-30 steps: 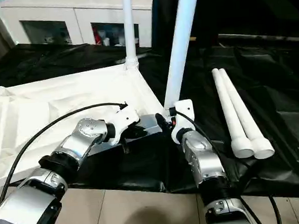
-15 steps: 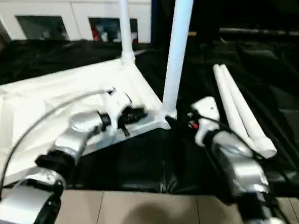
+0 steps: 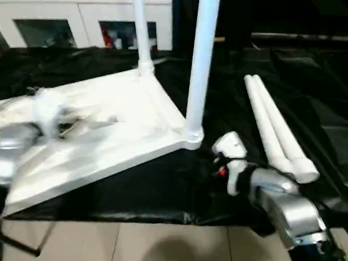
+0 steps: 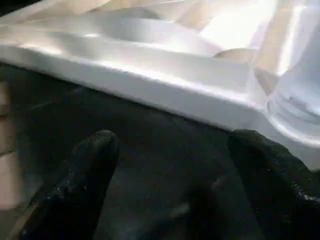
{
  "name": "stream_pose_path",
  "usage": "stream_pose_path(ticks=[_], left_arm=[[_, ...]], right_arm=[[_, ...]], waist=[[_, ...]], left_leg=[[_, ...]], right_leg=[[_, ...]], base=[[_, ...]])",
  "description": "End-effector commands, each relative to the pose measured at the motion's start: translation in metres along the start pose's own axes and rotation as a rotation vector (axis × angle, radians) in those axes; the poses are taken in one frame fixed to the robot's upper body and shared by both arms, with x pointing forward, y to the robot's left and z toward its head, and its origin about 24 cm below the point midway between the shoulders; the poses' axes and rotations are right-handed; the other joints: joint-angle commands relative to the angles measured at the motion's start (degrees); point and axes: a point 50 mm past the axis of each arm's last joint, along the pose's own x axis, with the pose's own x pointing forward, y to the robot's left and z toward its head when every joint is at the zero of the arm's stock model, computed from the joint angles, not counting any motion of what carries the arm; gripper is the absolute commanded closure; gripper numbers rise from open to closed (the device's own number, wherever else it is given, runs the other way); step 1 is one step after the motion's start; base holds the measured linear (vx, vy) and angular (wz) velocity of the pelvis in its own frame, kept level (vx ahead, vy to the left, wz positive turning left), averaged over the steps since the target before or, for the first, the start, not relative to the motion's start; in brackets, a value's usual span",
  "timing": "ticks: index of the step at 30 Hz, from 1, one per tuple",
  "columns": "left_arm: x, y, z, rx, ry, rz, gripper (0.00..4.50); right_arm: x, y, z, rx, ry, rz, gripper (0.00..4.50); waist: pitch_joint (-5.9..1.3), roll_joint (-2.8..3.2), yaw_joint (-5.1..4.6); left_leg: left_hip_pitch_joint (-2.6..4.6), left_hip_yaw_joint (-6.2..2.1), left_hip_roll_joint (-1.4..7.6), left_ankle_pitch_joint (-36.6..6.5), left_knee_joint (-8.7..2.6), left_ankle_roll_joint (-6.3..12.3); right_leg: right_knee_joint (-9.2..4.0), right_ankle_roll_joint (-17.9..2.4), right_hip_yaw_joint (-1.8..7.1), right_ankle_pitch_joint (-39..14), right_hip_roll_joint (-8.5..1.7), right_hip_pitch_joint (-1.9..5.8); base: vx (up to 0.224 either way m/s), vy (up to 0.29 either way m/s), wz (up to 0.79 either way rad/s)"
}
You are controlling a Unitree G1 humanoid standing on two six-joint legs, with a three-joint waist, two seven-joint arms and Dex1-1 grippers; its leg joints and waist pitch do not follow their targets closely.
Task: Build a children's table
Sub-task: Rotate leg to tighten
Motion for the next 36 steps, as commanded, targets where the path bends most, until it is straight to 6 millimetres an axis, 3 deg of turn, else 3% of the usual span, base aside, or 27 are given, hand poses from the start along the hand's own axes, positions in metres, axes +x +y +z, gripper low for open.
stream_pose_path(ticks=[1, 6, 9, 10, 14, 16, 19, 24, 27, 31, 36], left_arm=[[-0.007, 0.012, -0.007, 0.022, 0.068, 0.081, 2.53], [-0.008, 0.016, -0.03, 0.116, 0.184, 0.111, 2.53], [-0.006, 0.014, -0.035, 0.147, 0.216, 0.105, 2.53], [-0.005, 0.012, -0.037, 0.151, 0.227, 0.099, 2.53], [-0.001, 0.003, -0.048, 0.191, 0.292, 0.051, 2.53], [0.0, 0.001, -0.052, 0.204, 0.315, 0.029, 2.53], [-0.001, -0.001, -0.056, 0.216, 0.336, -0.001, 2.53], [0.0, -0.007, -0.061, 0.192, 0.355, -0.08, 2.53], [0.001, -0.008, -0.06, 0.179, 0.334, -0.1, 2.53], [0.0, -0.009, -0.058, 0.155, 0.329, -0.131, 2.9], [0.001, -0.007, -0.057, 0.158, 0.325, -0.127, 3.44]], right_arm=[[0.009, -0.007, -0.003, 0.003, 0.019, -0.099, 0.97], [0.037, 0.002, 0.003, 0.056, -0.015, -0.103, 1.37], [0.046, 0.002, 0.006, 0.053, -0.017, -0.118, 1.5], [0.049, 0.002, 0.007, 0.049, -0.019, -0.127, 1.76], [0.062, -0.001, 0.01, 0.056, -0.018, -0.178, 1.87], [0.064, -0.002, 0.01, 0.057, -0.012, -0.186, 2.21], [0.065, -0.003, 0.009, 0.057, -0.009, -0.203, 2.34], [0.062, -0.009, 0.008, 0.053, -0.026, -0.259, 2.9], [0.059, -0.005, 0.016, 0.063, -0.095, -0.216, 3.08], [0.049, 0.002, 0.01, 0.015, -0.035, -0.14, 3.44], [0.038, -0.002, -0.003, -0.031, 0.072, -0.17, 4.0]], waist=[[-3.72, 0.74, -0.15], [-4.0, 0.95, 0.49], [-3.92, 1.05, 0.31], [-4.05, 1.08, 0.3], [-4.11, 1.18, 0.19], [-4.13, 1.05, 0.2], [-4.19, 1.1, 0.29], [-4.05, 1.14, 0.31], [-4.09, 1.07, 0.37], [-4.15, 1.01, 0.5], [-4.0, 0.95, 0.46]], left_leg=[[1.76, -1.12, 1.78, -10.7, -4.11, -0.26], [1.69, -1.17, 1.53, -9.7, -4.12, -1.29], [1.55, -1.17, 1.4, -10.3, -4.21, -1.74], [1.62, -1.21, 1.42, -10.7, -4.21, -2.07], [1.51, -1.21, 1.3, -9.9, -4.14, -2.24], [1.6, -1.2, 1.32, -9.9, -4.14, -2.35], [1.57, -1.21, 1.3, -9.2, -4.08, -2.22], [1.76, -1.15, 1.38, -11.2, -4.2, -2.57], [1.61, -1.18, 1.35, -10.9, -4.18, -2.18], [1.61, -1.19, 1.37, -9.4, -4.08, -1.29], [1.52, -1.19, 1.31, -11.2, -4.16, -1.73]], right_leg=[[-3.48, -13.1, 2.36, -6.4, -2.72, 2.0], [-2.94, -12.5, 2.37, -1.5, -2.61, 2.23], [-2.99, -12.4, 2.39, -1.9, -2.72, 2.23], [-3.02, -12.3, 2.39, -2.4, -2.81, 2.32], [-2.86, -12.8, 2.45, -1.1, -2.85, 2.45], [-2.83, -12.5, 2.46, -0.7, -2.74, 2.44], [-2.67, -12.7, 2.44, 0.9, -2.79, 2.54], [-2.95, -12.7, 2.53, -2.0, -2.92, 2.36], [-2.85, -12.6, 2.54, -1.1, -2.9, 2.55], [-2.65, -12.7, 2.44, 1.3, -2.74, 2.64], [-3.12, -12.3, 2.52, -2.6, -2.93, 2.65]], base=[[0.0, 0.0, 0.0], [0.0, 0.0, 0.0], [0.0, 0.0, 0.0], [0.0, 0.0, 0.0], [0.0, 0.0, 0.0], [0.0, 0.0, 0.0], [0.0, 0.0, 0.0], [0.0, 0.0, 0.0], [0.0, 0.0, 0.0], [0.0, 0.0, 0.0], [0.0, 0.0, 0.0]])
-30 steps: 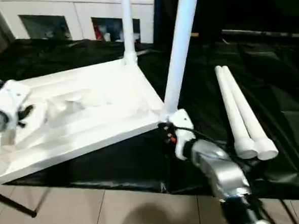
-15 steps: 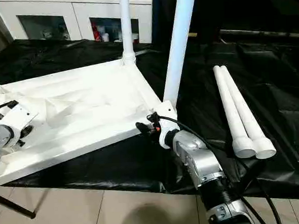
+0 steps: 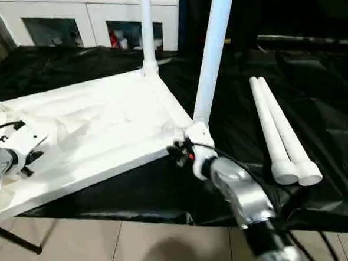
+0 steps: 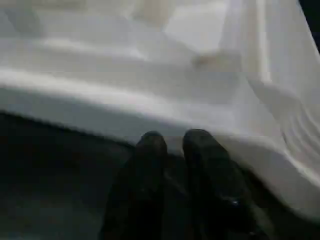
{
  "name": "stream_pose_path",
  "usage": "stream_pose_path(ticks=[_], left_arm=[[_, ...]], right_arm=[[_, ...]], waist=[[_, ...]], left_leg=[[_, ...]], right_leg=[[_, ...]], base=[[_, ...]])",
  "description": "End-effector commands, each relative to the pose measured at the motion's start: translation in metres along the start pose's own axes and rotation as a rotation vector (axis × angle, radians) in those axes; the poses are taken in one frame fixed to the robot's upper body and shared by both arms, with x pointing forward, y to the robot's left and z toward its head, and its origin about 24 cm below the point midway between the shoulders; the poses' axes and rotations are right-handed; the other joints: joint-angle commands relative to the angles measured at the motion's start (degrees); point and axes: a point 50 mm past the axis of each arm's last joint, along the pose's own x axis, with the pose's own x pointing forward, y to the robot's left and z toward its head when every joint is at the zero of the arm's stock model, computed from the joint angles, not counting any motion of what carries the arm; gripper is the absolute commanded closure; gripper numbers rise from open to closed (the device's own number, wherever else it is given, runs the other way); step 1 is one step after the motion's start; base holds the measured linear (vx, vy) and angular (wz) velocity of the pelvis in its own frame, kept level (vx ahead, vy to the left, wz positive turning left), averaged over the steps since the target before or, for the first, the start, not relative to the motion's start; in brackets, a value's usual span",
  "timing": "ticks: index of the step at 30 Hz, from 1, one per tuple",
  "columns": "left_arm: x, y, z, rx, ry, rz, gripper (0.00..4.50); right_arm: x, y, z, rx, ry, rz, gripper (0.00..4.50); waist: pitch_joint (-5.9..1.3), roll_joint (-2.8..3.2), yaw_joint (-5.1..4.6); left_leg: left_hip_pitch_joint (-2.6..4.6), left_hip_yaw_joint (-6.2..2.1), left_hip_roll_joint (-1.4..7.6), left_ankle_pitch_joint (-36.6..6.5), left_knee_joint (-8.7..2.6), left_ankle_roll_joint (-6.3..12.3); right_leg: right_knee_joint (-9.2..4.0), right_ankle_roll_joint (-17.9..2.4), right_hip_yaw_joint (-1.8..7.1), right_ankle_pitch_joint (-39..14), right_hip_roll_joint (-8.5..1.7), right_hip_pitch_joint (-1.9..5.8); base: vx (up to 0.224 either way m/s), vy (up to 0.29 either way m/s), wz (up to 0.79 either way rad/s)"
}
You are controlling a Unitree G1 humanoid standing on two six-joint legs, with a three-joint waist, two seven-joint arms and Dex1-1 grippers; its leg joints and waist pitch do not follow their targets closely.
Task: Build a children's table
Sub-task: Rotate leg to tighten, then rotate table base
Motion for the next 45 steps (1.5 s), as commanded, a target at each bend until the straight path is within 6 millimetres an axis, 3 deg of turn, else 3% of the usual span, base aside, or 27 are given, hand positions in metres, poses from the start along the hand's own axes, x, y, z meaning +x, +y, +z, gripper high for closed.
stream_pose_path(ticks=[1, 5, 6, 10, 11, 13, 15, 16, 18, 19, 22, 26, 27, 29, 34, 35, 36, 38, 40, 41, 42, 45], left_arm=[[0.002, -0.002, 0.002, -0.002, -0.003, -0.027, 3.58], [0.003, -0.007, 0.003, -0.001, -0.007, -0.083, 3.78], [0.003, -0.012, 0.004, -0.003, -0.013, -0.126, 4.01], [0.002, -0.018, 0.003, 0.002, -0.016, -0.192, 4.18], [0.002, -0.021, 0.004, 0.009, -0.024, -0.222, 4.25], [0.001, -0.026, 0.006, 0.012, -0.039, -0.272, 4.45], [-0.002, -0.031, 0.008, 0.022, -0.057, -0.335, 4.45], [-0.004, -0.035, 0.01, 0.029, -0.073, -0.38, 4.45], [-0.005, -0.038, 0.011, 0.034, -0.084, -0.411, 4.45], [-0.006, -0.039, 0.012, 0.034, -0.088, -0.43, 4.45], [-0.016, -0.054, 0.029, 0.048, -0.217, -0.57, 4.45], [-0.021, -0.064, 0.038, 0.062, -0.286, -0.655, 4.45], [-0.022, -0.075, 0.049, 0.093, -0.352, -0.695, 4.45], [-0.022, -0.083, 0.057, 0.104, -0.39, -0.718, 4.45], [-0.019, -0.094, 0.073, 0.101, -0.435, -0.72, 4.45], [-0.017, -0.096, 0.077, 0.11, -0.441, -0.706, 4.45], [-0.011, -0.098, 0.086, 0.131, -0.457, -0.663, 4.45], [-0.005, -0.097, 0.092, 0.147, -0.457, -0.604, 4.45], [0.001, -0.094, 0.098, 0.164, -0.451, -0.533, 4.45], [0.004, -0.092, 0.1, 0.172, -0.445, -0.506, 4.45], [0.008, -0.089, 0.103, 0.217, -0.432, -0.443, 4.45], [0.014, -0.085, 0.108, 0.258, -0.422, -0.36, 4.45]], right_arm=[[-0.003, -0.002, 0.0, -0.024, 0.032, -0.012, 4.1], [-0.003, -0.01, -0.006, -0.027, 0.08, -0.08, 4.3], [0.0, -0.011, -0.008, -0.025, 0.092, -0.102, 4.48], [0.008, -0.01, -0.009, -0.016, 0.093, -0.117, 4.5], [0.011, -0.009, -0.009, -0.013, 0.093, -0.12, 4.5], [0.019, -0.009, -0.01, -0.013, 0.09, -0.125, 4.5], [0.025, -0.009, -0.009, -0.016, 0.092, -0.132, 4.5], [0.029, -0.01, -0.008, -0.01, 0.089, -0.14, 4.5], [0.031, -0.011, -0.007, -0.005, 0.086, -0.145, 4.5], [0.033, -0.012, -0.006, -0.001, 0.083, -0.151, 4.5], [0.044, -0.013, 0.004, 0.007, 0.057, -0.152, 4.5], [0.051, -0.008, 0.009, -0.001, 0.042, -0.126, 4.5], [0.057, -0.002, 0.014, -0.006, 0.026, -0.096, 4.5], [0.06, 0.002, 0.017, -0.005, 0.016, -0.082, 4.5], [0.065, 0.005, 0.022, -0.011, -0.004, -0.063, 4.5], [0.065, 0.005, 0.023, -0.012, -0.011, -0.062, 4.5], [0.065, 0.002, 0.026, -0.02, -0.027, -0.074, 4.5], [0.063, -0.002, 0.029, -0.023, -0.042, -0.089, 4.5], [0.06, -0.009, 0.034, -0.046, -0.062, -0.116, 4.5], [0.058, -0.012, 0.037, -0.06, -0.069, -0.128, 4.5], [0.052, -0.018, 0.043, -0.095, -0.092, -0.148, 4.5], [0.043, -0.026, 0.05, -0.107, -0.127, -0.172, 4.5]], waist=[[-4.01, 0.99, -0.05], [-4.04, 1.0, -0.04], [-4.09, 0.99, -0.11], [-4.18, 1.07, -0.16], [-4.12, 0.77, -0.2], [-4.17, 0.81, -0.17], [-4.13, 0.94, -0.21], [-4.06, 0.57, -0.26], [-3.98, 0.91, -0.2], [-3.95, 0.69, -0.31], [-4.05, 0.5, -0.19], [-4.03, 0.6, -0.17], [-4.09, -0.11, -0.33], [-4.05, 0.22, -0.17], [-4.05, 0.1, -0.26], [-4.06, 0.33, -0.23], [-4.02, 0.11, -0.22], [-4.05, 0.44, -0.21], [-3.96, 0.08, -0.14], [-4.01, 0.74, -0.03], [-4.14, 0.29, -0.17], [-4.35, 0.1, -0.02]], left_leg=[[1.46, -1.1, 1.34, -11.4, -4.12, -1.49], [1.52, -1.13, 1.33, -10.5, -4.07, -1.5], [1.53, -1.1, 1.36, -10.3, -4.04, -1.64], [1.53, -1.06, 1.35, -9.7, -3.95, -1.56], [1.5, -0.99, 1.31, -9.7, -3.96, -1.5], [1.5, -1.01, 1.37, -9.5, -3.94, -1.43], [1.63, -1.0, 1.5, -9.9, -3.99, -1.77], [1.64, -0.94, 1.49, -10.3, -4.09, -1.9], [1.67, -0.91, 1.5, -10.8, -4.12, -2.12], [1.7, -0.84, 1.47, -10.9, -4.09, -2.01], [1.71, -0.85, 1.56, -10.4, -4.08, -1.68], [1.6, -0.67, 1.46, -9.4, -4.04, -1.5], [1.37, -0.64, 1.44, -8.8, -4.0, -1.11], [1.44, -0.68, 1.5, -8.6, -3.97, -0.78], [1.47, -0.63, 1.47, -9.3, -3.96, -0.93], [1.45, -0.68, 1.44, -9.3, -3.93, -0.95], [1.52, -0.63, 1.35, -10.2, -3.92, -0.93], [1.54, -0.7, 1.4, -10.2, -3.9, -1.05], [1.58, -0.68, 1.31, -11.4, -3.92, -1.24], [1.59, -0.78, 1.29, -11.6, -3.87, -1.46], [1.37, -0.94, 1.26, -11.0, -3.94, -1.6], [1.29, -0.95, 1.21, -9.7, -3.7, -1.03]], right_leg=[[-3.33, -12.3, 2.52, -2.9, -2.91, 2.62], [-3.22, -12.6, 2.51, -2.2, -2.83, 2.57], [-3.17, -13.1, 2.49, -1.9, -2.89, 2.53], [-2.92, -13.8, 2.49, -0.2, -2.93, 2.55], [-2.98, -13.8, 2.49, -0.3, -2.88, 2.55], [-2.87, -14.4, 2.5, -0.6, -3.11, 2.55], [-2.87, -14.4, 2.51, -1.1, -3.15, 2.46], [-2.97, -14.3, 2.5, -2.0, -3.13, 2.47], [-2.99, -14.2, 2.55, -3.1, -3.12, 2.45], [-3.01, -14.0, 2.6, -2.9, -2.99, 2.39], [-2.9, -14.4, 2.62, -3.4, -3.32, 2.42], [-2.7, -14.4, 2.58, -2.0, -2.93, 2.46], [-2.64, -14.5, 2.62, -1.4, -3.07, 2.65], [-2.66, -14.2, 2.65, -2.1, -3.16, 2.6], [-2.8, -13.8, 2.68, -3.2, -3.09, 2.58], [-2.79, -13.7, 2.67, -3.4, -3.1, 2.59], [-3.11, -13.2, 2.72, -4.6, -2.98, 2.55], [-3.01, -13.2, 2.73, -4.5, -3.03, 2.52], [-3.38, -12.3, 2.72, -6.1, -2.92, 2.49], [-3.31, -12.1, 2.71, -6.4, -2.99, 2.45], [-3.35, -11.2, 2.6, -5.6, -2.77, 2.82], [-3.03, -11.0, 2.6, -3.5, -2.8, 2.95]], base=[[0.0, 0.0, 0.0], [0.0, 0.0, 0.0], [0.0, 0.0, 0.0], [0.0, 0.0, 0.0], [0.0, 0.0, 0.0], [0.0, 0.0, 0.0], [0.0, 0.0, 0.0], [0.0, 0.0, 0.0], [0.0, 0.0, 0.0], [0.0, 0.0, 0.0], [0.0, 0.0, 0.0], [0.0, 0.0, 0.0], [0.0, 0.0, 0.0], [0.0, 0.0, 0.0], [0.0, 0.0, 0.0], [0.0, 0.0, 0.0], [0.0, 0.0, 0.0], [0.0, 0.0, 0.0], [0.0, 0.0, 0.0], [0.0, 0.0, 0.0], [0.0, 0.0, 0.0], [0.0, 0.0, 0.0]])
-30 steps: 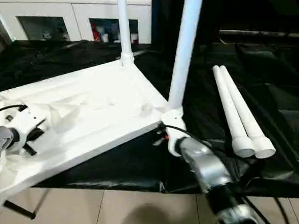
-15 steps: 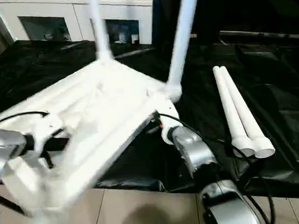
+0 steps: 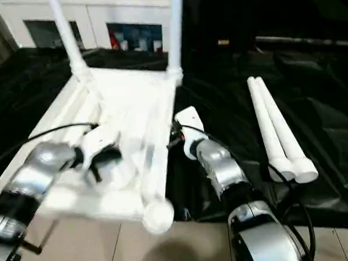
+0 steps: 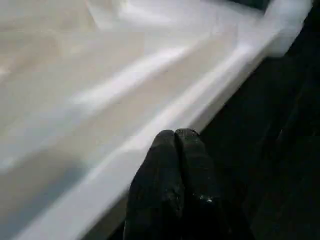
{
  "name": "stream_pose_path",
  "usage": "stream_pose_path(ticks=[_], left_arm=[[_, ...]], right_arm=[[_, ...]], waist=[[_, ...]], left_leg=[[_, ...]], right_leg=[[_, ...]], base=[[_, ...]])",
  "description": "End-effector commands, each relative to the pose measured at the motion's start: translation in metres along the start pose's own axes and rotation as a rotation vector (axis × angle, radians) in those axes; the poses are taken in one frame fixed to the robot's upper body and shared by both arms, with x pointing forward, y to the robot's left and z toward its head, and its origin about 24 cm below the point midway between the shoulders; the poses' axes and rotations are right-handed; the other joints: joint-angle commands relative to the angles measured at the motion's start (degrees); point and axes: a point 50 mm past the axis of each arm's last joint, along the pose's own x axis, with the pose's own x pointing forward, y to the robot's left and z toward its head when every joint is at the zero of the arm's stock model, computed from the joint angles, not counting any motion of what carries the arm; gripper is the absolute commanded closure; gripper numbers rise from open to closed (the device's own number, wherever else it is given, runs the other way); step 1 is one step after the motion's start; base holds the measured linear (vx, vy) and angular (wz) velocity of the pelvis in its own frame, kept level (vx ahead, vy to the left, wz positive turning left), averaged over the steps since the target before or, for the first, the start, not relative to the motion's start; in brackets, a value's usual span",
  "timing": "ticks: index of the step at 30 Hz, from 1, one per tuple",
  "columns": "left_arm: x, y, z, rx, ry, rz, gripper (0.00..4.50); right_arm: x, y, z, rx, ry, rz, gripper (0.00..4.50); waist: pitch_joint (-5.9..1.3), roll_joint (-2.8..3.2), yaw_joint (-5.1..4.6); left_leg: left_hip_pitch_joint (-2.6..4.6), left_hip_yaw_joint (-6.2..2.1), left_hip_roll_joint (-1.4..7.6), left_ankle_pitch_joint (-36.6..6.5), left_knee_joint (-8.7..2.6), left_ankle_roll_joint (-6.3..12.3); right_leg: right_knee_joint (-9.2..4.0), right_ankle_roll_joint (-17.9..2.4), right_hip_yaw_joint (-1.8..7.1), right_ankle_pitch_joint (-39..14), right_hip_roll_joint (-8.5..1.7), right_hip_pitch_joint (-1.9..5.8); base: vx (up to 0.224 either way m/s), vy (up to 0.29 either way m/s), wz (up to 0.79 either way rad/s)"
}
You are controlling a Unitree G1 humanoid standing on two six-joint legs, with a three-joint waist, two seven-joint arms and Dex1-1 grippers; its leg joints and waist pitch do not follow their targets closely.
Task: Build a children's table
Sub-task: Rotate table base
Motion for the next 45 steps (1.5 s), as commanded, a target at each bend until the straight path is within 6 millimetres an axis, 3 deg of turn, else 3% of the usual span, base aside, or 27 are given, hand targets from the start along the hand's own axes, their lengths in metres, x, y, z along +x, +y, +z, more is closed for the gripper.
stream_pose_path(ticks=[1, 2, 6, 7, 9, 12, 13, 15, 16, 18, 19, 22, 23, 25, 26, 27, 28, 29, 32, 34, 37, 41, 45], left_arm=[[-0.001, 0.012, 0.005, 0.069, 0.01, 0.093, 4.45], [0.001, 0.015, 0.005, 0.065, 0.021, 0.13, 4.45], [0.01, 0.028, 0.017, 0.072, 0.018, 0.324, 4.45], [0.01, 0.028, 0.017, 0.072, 0.018, 0.324, 4.45], [0.014, 0.035, 0.027, 0.07, -0.017, 0.468, 4.45], [0.016, 0.036, 0.029, 0.07, -0.027, 0.528, 4.45], [0.015, 0.037, 0.032, 0.06, -0.052, 0.546, 4.45], [0.015, 0.039, 0.037, -0.016, -0.105, 0.56, 4.45], [0.014, 0.04, 0.045, -0.118, -0.213, 0.546, 4.45], [0.011, 0.042, 0.051, -0.175, -0.279, 0.521, 4.45], [0.01, 0.042, 0.052, -0.177, -0.298, 0.498, 4.45], [0.008, 0.04, 0.057, -0.191, -0.367, 0.412, 4.45], [0.005, 0.031, 0.062, -0.224, -0.444, 0.213, 4.45], [0.004, 0.03, 0.062, -0.223, -0.449, 0.197, 4.45], [-0.009, 0.01, 0.059, -0.14, -0.477, -0.093, 4.45], [-0.023, -0.011, 0.052, -0.053, -0.445, -0.338, 4.45], [-0.024, -0.013, 0.051, -0.049, -0.44, -0.358, 4.45], [-0.032, -0.021, 0.045, -0.032, -0.398, -0.459, 4.45], [-0.038, -0.025, 0.039, -0.017, -0.337, -0.522, 4.45], [-0.042, -0.027, 0.032, 0.004, -0.272, -0.56, 4.45], [-0.049, -0.029, 0.027, 0.019, -0.208, -0.584, 4.45], [-0.047, -0.032, 0.023, 0.025, -0.144, -0.587, 4.45], [-0.037, -0.037, 0.019, 0.039, -0.085, -0.566, 4.45]], right_arm=[[-0.006, -0.009, 0.013, -0.022, -0.052, -0.025, 4.5], [-0.008, -0.012, 0.014, -0.027, -0.057, -0.032, 4.5], [-0.02, -0.022, 0.015, -0.048, -0.071, -0.065, 4.5], [-0.02, -0.022, 0.015, -0.048, -0.071, -0.065, 4.5], [-0.028, -0.027, 0.012, -0.057, -0.065, -0.081, 4.5], [-0.032, -0.029, 0.012, -0.057, -0.065, -0.099, 4.5], [-0.033, -0.03, 0.013, -0.057, -0.067, -0.103, 4.5], [-0.036, -0.031, 0.016, -0.056, -0.076, -0.111, 4.5], [-0.042, -0.034, 0.018, -0.057, -0.084, -0.124, 4.5], [-0.047, -0.036, 0.019, -0.059, -0.087, -0.126, 4.5], [-0.049, -0.037, 0.019, -0.06, -0.088, -0.125, 4.5], [-0.054, -0.037, 0.02, -0.056, -0.088, -0.098, 4.5], [-0.061, -0.036, 0.019, -0.045, -0.084, -0.047, 4.5], [-0.062, -0.036, 0.019, -0.045, -0.084, -0.042, 4.5], [-0.072, -0.034, 0.018, -0.051, -0.063, 0.052, 4.5], [-0.081, -0.032, 0.016, -0.077, -0.037, 0.146, 4.5], [-0.082, -0.032, 0.016, -0.079, -0.034, 0.154, 4.5], [-0.088, -0.03, 0.016, -0.099, -0.015, 0.219, 4.5], [-0.096, -0.027, 0.015, -0.126, 0.009, 0.296, 4.5], [-0.102, -0.026, 0.014, -0.153, 0.029, 0.345, 4.5], [-0.107, -0.026, 0.014, -0.169, 0.058, 0.379, 4.5], [-0.107, -0.026, 0.014, -0.169, 0.065, 0.383, 4.5], [-0.107, -0.024, 0.013, -0.18, 0.078, 0.389, 4.5]], waist=[[-4.38, 0.25, 0.0], [-4.37, 0.52, -0.01], [-4.64, 0.22, 0.27], [-4.63, 0.0, 0.26], [-4.58, 0.28, 0.17], [-4.62, 0.1, 0.29], [-4.66, 1.0, 0.31], [-4.6, 0.48, 0.16], [-4.47, 0.76, 0.25], [-4.61, 0.53, 0.44], [-4.62, 1.09, 0.49], [-4.48, 0.79, 0.42], [-4.36, 0.49, 0.51], [-4.32, 0.74, 0.59], [-4.27, 0.37, 0.76], [-4.22, 0.51, 0.85], [-4.15, 0.55, 0.74], [-4.18, 1.02, 0.45], [-3.6, 1.05, 0.22], [-3.11, 1.26, 0.4], [-3.06, 1.16, 0.22], [-3.24, 1.21, -0.1], [-3.62, 1.22, -0.12]], left_leg=[[1.18, -0.95, 1.18, -8.9, -3.76, -0.34], [1.15, -0.99, 1.15, -8.7, -3.71, -0.32], [1.28, -0.83, 0.94, -7.6, -3.27, 0.62], [0.92, -0.97, 0.91, -7.1, -3.36, 1.16], [0.93, -0.93, 0.77, -7.6, -3.21, 1.42], [0.91, -1.04, 0.87, -7.8, -3.2, 1.93], [0.94, -1.16, 0.88, -8.0, -3.17, 1.88], [1.0, -1.08, 0.85, -8.7, -3.16, 1.82], [0.98, -1.03, 0.71, -8.8, -3.15, 1.87], [1.03, -1.03, 0.84, -8.3, -3.11, 2.19], [1.11, -1.1, 0.86, -8.4, -3.13, 2.14], [1.06, -1.03, 1.0, -9.9, -3.28, 2.25], [1.13, -1.01, 1.0, -9.8, -3.34, 2.27], [1.1, -0.91, 1.25, -10.2, -3.34, 2.44], [1.09, -1.13, 1.43, -10.1, -3.59, 2.37], [0.73, -1.23, 1.9, -9.2, -3.71, 2.81], [0.97, -0.97, 1.99, -9.3, -3.74, 2.78], [1.18, -0.73, 1.91, -9.8, -3.57, 2.55], [1.48, -0.51, 1.71, -14.2, -3.87, 0.91], [1.88, -0.71, 1.83, -17.6, -4.25, -0.63], [1.71, -0.95, 1.67, -18.0, -4.44, -1.63], [1.64, -1.07, 1.56, -17.1, -4.37, -1.79], [1.41, -0.97, 1.48, -14.1, -4.05, -1.16]], right_leg=[[-3.57, -10.9, 2.54, -2.2, -2.69, 3.07], [-3.5, -11.0, 2.52, -1.9, -2.7, 3.09], [-3.39, -11.6, 2.52, 1.0, -2.51, 3.23], [-3.33, -11.9, 2.41, 1.7, -2.66, 3.51], [-3.53, -12.1, 2.35, 1.4, -2.45, 3.38], [-3.61, -12.1, 2.25, 1.5, -2.54, 3.55], [-3.47, -12.4, 2.21, 1.0, -2.71, 3.44], [-3.77, -12.7, 2.19, 0.5, -2.6, 3.49], [-3.84, -13.2, 2.17, -0.1, -2.6, 3.47], [-3.67, -13.9, 2.19, 1.3, -2.6, 3.52], [-3.62, -14.1, 2.14, 1.3, -2.64, 3.41], [-3.84, -14.4, 2.15, 0.5, -2.69, 3.48], [-3.83, -14.7, 2.17, 0.1, -2.83, 3.52], [-3.82, -15.2, 2.3, -0.5, -2.88, 3.29], [-3.64, -15.6, 2.23, -0.5, -3.21, 3.73], [-3.21, -15.9, 2.34, 0.3, -3.38, 3.87], [-3.18, -15.9, 2.37, 0.3, -3.12, 3.58], [-3.1, -15.8, 2.39, 0.0, -2.75, 3.11], [-4.07, -14.5, 2.5, -6.9, -2.65, 2.63], [-4.96, -12.6, 2.73, -14.0, -2.92, 2.37], [-5.25, -10.3, 2.75, -18.0, -2.93, 2.45], [-5.21, -9.9, 2.72, -17.8, -2.85, 2.4], [-4.66, -11.2, 2.68, -11.7, -2.62, 2.65]], base=[[0.0, 0.0, 0.0], [0.0, 0.0, 0.0], [0.0, 0.0, 0.0], [0.0, 0.0, 0.0], [0.0, 0.0, 0.0], [0.0, 0.0, 0.0], [0.0, 0.0, 0.0], [0.0, 0.0, 0.0], [0.0, 0.0, 0.0], [0.0, 0.0, 0.0], [0.0, 0.0, 0.0], [0.0, 0.0, 0.0], [0.0, 0.0, 0.0], [0.0, 0.0, 0.0], [0.0, 0.0, 0.0], [0.0, 0.0, 0.0], [0.0, 0.0, 0.0], [0.0, 0.0, 0.0], [0.0, 0.0, 0.0], [0.0, 0.0, 0.0], [0.0, 0.0, 0.0], [0.0, 0.0, 0.0], [0.0, 0.0, 0.0]])
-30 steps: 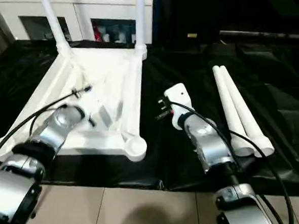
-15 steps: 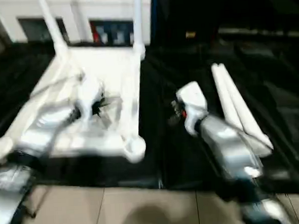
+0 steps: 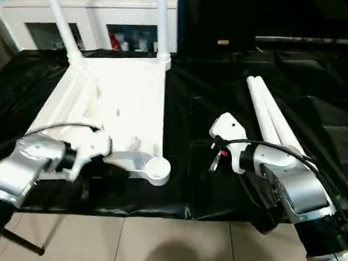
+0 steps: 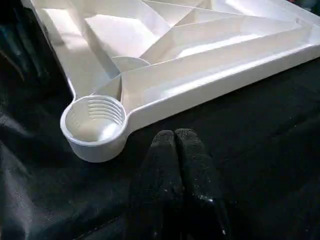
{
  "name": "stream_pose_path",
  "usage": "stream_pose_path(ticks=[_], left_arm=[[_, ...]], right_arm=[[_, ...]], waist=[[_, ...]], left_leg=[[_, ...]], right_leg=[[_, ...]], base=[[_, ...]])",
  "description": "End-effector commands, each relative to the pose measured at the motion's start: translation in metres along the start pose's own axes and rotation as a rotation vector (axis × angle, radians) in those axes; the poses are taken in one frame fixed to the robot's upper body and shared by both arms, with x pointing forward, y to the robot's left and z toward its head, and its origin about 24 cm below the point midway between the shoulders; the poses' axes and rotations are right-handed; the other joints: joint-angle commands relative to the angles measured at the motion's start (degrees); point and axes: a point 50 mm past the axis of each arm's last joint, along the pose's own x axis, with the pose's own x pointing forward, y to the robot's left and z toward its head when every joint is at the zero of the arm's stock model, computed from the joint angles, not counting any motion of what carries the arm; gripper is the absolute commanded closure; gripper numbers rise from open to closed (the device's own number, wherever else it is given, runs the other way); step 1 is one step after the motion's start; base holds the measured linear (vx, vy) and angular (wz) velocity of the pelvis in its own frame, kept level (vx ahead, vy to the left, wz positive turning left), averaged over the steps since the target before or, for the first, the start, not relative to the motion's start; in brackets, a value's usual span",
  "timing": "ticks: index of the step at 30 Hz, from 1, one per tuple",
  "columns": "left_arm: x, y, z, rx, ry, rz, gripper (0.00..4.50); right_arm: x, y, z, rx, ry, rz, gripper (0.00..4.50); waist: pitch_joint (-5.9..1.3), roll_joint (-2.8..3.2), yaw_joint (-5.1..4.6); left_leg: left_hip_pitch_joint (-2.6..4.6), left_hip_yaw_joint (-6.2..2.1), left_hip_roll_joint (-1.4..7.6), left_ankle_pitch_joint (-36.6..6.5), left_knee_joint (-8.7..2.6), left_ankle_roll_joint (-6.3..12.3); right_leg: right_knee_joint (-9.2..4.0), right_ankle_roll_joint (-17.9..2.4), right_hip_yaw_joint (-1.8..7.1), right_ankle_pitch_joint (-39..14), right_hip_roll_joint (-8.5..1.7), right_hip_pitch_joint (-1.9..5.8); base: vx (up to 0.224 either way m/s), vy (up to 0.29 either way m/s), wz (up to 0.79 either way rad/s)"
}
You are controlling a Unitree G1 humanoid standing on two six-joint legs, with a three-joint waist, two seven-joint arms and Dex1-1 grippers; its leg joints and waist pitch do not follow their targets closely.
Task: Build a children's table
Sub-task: Rotate table base
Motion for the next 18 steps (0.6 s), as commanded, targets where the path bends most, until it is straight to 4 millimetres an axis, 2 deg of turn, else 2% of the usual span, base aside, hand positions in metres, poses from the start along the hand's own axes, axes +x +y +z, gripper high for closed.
stream_pose_path(ticks=[1, 4, 6, 13, 18], left_arm=[[0.004, 0.002, -0.003, 0.011, 0.049, 0.03, 4.45], [0.011, 0.011, -0.005, 0.044, 0.067, 0.132, 4.45], [0.017, 0.02, -0.002, 0.055, 0.044, 0.228, 4.45], [0.021, 0.034, 0.008, 0.086, -0.023, 0.382, 4.45], [0.027, 0.031, 0.015, 0.09, -0.082, 0.372, 4.45]], right_arm=[[-0.001, 0.001, 0.002, -0.017, 0.012, 0.01, 4.5], [0.0, 0.001, 0.001, -0.017, 0.014, 0.004, 4.5], [0.0, 0.001, 0.001, -0.015, 0.015, -0.003, 4.5], [-0.001, -0.003, -0.002, 0.017, 0.005, -0.068, 4.5], [-0.004, -0.014, -0.001, 0.048, -0.027, -0.18, 4.5]], waist=[[-3.84, 0.36, -0.08], [-4.18, 0.38, -0.03], [-4.16, 0.48, 0.1], [-4.1, 0.16, 0.05], [-4.23, 0.2, 0.14]], left_leg=[[1.15, -1.0, 1.33, -13.8, -4.12, -1.18], [0.96, -0.97, 1.17, -11.8, -3.75, -0.49], [1.06, -0.89, 1.2, -12.0, -3.68, -0.19], [0.89, -1.03, 1.08, -13.1, -3.67, -0.26], [0.8, -1.06, 1.16, -11.7, -3.66, -0.08]], right_leg=[[-4.65, -11.2, 2.62, -11.1, -2.67, 2.52], [-4.34, -11.7, 2.52, -7.2, -2.59, 2.83], [-4.43, -12.1, 2.5, -6.5, -2.56, 2.71], [-4.86, -10.8, 2.37, -10.6, -2.72, 2.81], [-4.59, -11.3, 2.36, -8.7, -2.71, 2.78]], base=[[0.0, 0.0, 0.0], [0.0, 0.0, 0.0], [0.0, 0.0, 0.0], [0.0, 0.0, 0.0], [0.0, 0.0, 0.0]])
